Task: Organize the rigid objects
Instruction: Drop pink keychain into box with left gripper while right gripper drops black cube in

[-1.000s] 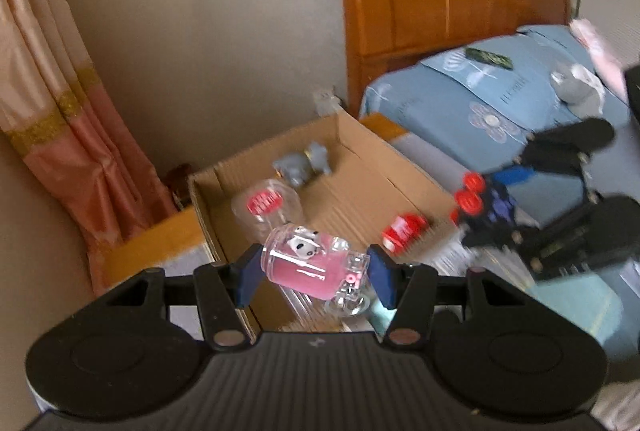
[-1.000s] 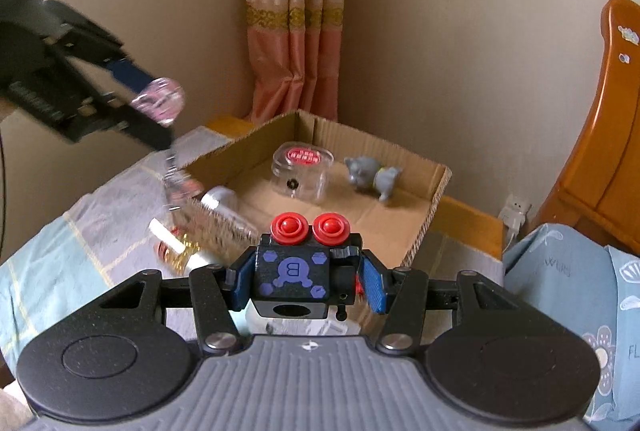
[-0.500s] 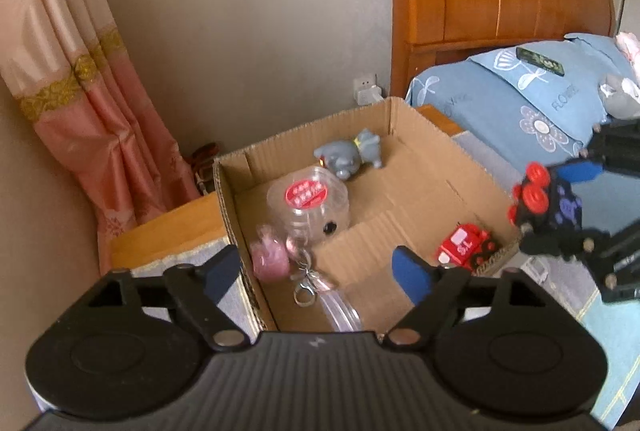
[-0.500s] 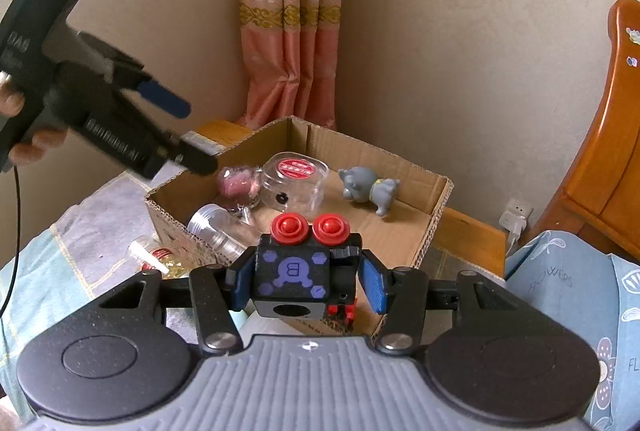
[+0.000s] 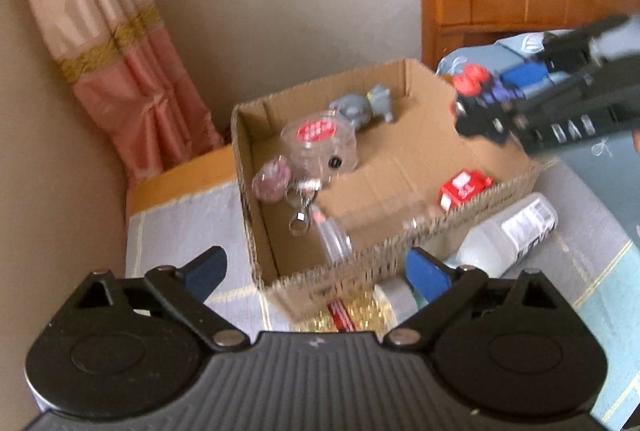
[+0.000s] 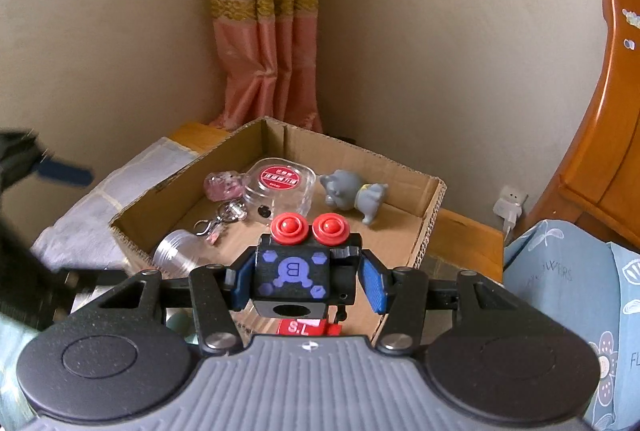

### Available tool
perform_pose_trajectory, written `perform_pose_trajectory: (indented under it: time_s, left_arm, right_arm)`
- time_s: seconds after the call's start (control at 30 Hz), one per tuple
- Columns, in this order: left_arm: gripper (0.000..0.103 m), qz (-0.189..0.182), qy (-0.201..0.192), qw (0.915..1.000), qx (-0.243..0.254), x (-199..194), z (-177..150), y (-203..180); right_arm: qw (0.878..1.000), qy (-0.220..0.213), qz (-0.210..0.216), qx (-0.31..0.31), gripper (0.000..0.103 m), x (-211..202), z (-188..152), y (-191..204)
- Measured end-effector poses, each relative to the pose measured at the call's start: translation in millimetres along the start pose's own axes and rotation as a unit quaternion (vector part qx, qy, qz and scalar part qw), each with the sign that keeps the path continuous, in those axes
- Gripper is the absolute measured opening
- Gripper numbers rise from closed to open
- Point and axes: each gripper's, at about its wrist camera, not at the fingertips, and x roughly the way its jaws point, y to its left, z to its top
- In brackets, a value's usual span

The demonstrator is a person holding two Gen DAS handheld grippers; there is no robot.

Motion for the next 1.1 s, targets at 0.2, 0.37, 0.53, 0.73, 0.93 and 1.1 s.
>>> perform_pose_trajectory:
  time_s: [0.2, 0.37, 0.53, 0.73, 0.93, 1.1]
  left_arm:
    - [0.096, 0.001, 0.004, 0.9997, -0.024, -4, -9, -1]
    - [0.096, 0.008, -0.007, 0.9986, -0.052, -10, -14, 2]
    - [0.096, 0.008, -0.008, 0.9963, -0.085, -15, -22, 4]
    - [0.096, 0.013, -0.006, 0.9949, -0.100, -19, -31, 6]
    - [0.096, 0.015, -0.005, 0.9933, -0.115, -23, -41, 6]
    - [0.096, 0.018, -0.001, 0.9920, -0.125, -23, -49, 6]
  right_arm:
    - [1.000, 0.007, -0.014, 0.012, 0.058, 18, 19, 0]
    - [0.999, 0.000, -0.025, 0.029, 0.059, 29, 31, -1]
    - [0.998, -0.021, -0.041, 0.053, 0.103, 26, 33, -3]
    - [0.998, -0.012, -0.050, 0.044, 0.103, 11, 20, 7]
    - [0.996, -0.017, -0.056, 0.064, 0.103, -11, -9, 16]
    - [0.997, -0.020, -0.038, 0.068, 0.103, -31, -44, 22]
